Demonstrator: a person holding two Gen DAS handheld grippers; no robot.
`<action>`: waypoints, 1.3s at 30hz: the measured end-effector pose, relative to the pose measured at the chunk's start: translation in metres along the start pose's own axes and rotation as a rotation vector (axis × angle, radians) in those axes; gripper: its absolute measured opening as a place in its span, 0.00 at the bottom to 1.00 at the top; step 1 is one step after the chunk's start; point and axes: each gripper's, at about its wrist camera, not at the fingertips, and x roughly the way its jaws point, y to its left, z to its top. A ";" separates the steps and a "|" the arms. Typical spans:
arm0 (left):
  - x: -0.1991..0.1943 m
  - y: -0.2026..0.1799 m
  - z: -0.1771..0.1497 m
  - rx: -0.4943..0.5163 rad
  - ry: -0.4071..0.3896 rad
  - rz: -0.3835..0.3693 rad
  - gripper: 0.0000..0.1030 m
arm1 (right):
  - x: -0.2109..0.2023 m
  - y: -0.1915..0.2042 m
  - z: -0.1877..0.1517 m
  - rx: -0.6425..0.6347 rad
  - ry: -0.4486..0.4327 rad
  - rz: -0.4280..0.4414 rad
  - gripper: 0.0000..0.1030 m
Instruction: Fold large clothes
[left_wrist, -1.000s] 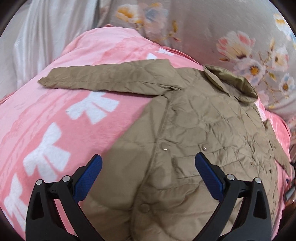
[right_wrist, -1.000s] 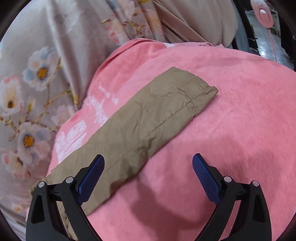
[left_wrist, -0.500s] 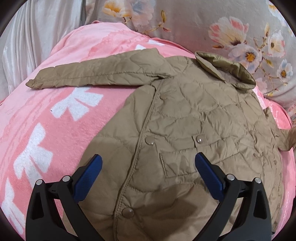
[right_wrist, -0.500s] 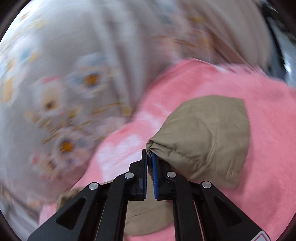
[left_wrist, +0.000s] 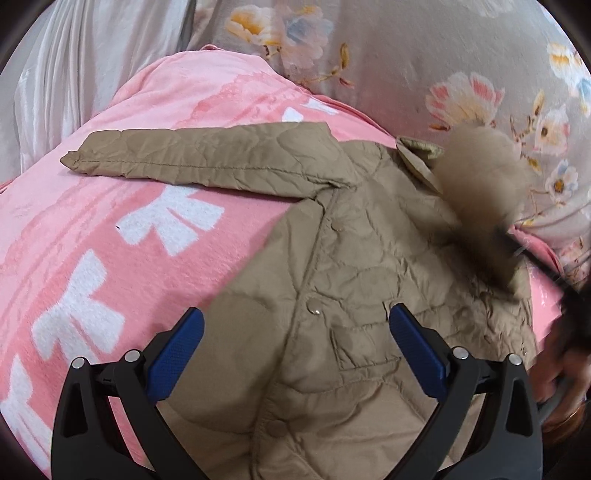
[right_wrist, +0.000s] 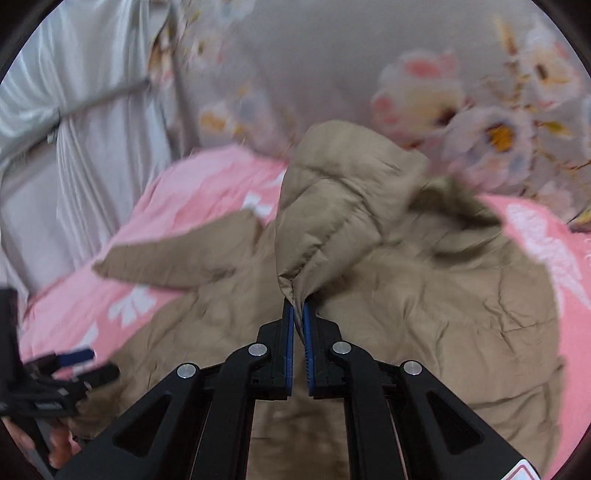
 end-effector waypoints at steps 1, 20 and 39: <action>0.000 0.003 0.002 -0.005 0.002 -0.006 0.95 | 0.013 0.004 -0.004 -0.012 0.037 -0.001 0.12; 0.096 -0.050 0.043 -0.202 0.357 -0.400 0.76 | -0.072 -0.143 -0.085 0.488 -0.014 -0.118 0.62; 0.141 -0.084 0.054 0.156 0.163 -0.132 0.03 | -0.020 -0.273 -0.097 0.824 -0.021 -0.198 0.00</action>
